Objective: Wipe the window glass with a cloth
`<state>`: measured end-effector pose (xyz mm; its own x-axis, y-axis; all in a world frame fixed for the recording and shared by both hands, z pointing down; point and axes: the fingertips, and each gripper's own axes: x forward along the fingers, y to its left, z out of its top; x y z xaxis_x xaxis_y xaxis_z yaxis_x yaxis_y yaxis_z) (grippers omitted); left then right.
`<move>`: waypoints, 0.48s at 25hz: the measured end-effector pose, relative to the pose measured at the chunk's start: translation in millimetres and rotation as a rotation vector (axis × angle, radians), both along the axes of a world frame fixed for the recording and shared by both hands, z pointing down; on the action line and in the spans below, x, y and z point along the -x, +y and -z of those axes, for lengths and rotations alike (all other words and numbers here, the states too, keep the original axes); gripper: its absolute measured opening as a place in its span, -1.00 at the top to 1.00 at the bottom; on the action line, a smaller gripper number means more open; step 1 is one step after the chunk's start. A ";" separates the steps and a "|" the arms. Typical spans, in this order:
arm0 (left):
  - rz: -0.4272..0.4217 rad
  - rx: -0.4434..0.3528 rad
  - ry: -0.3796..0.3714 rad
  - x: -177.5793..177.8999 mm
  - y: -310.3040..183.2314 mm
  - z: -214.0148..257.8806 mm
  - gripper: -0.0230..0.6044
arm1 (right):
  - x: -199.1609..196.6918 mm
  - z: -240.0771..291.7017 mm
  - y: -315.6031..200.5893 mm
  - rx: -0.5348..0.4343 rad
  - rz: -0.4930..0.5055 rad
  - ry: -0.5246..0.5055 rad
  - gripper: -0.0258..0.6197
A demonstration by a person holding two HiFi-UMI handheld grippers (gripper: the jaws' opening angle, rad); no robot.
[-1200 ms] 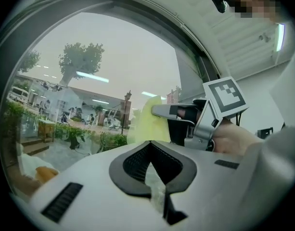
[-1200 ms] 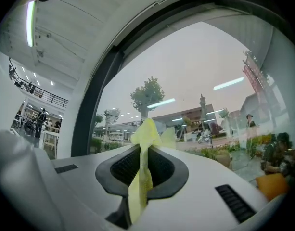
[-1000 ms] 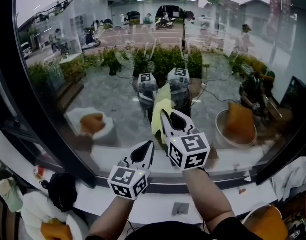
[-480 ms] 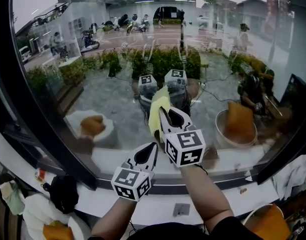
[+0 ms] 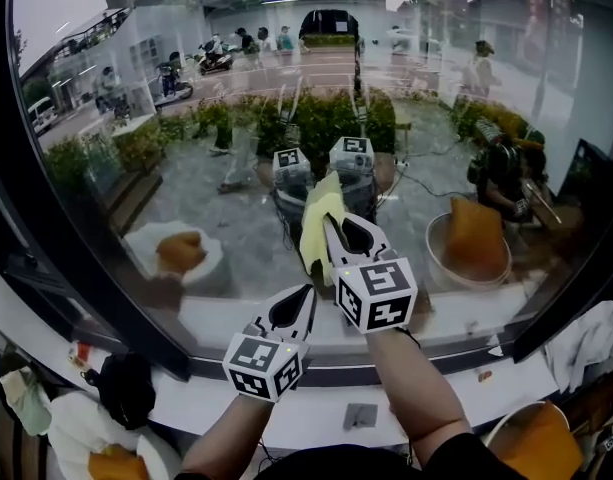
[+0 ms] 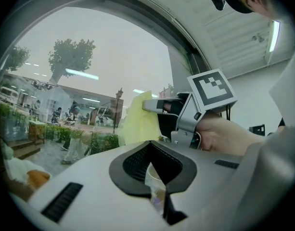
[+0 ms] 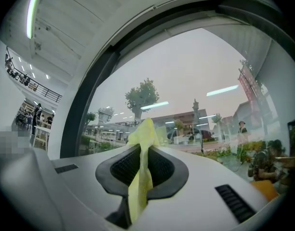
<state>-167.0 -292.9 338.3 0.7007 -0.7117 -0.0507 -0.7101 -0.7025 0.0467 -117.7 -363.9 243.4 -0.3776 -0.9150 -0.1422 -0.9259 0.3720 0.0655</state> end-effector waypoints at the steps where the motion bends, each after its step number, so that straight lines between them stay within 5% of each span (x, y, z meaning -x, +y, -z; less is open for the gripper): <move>1: -0.006 0.001 -0.001 -6.2 0.9 -0.1 0.90 | -7.4 -0.8 1.3 0.002 -0.006 0.000 0.76; 12: -0.084 0.016 -0.011 -83.1 14.3 -3.2 0.90 | -95.5 -10.1 15.9 0.029 -0.074 0.024 0.76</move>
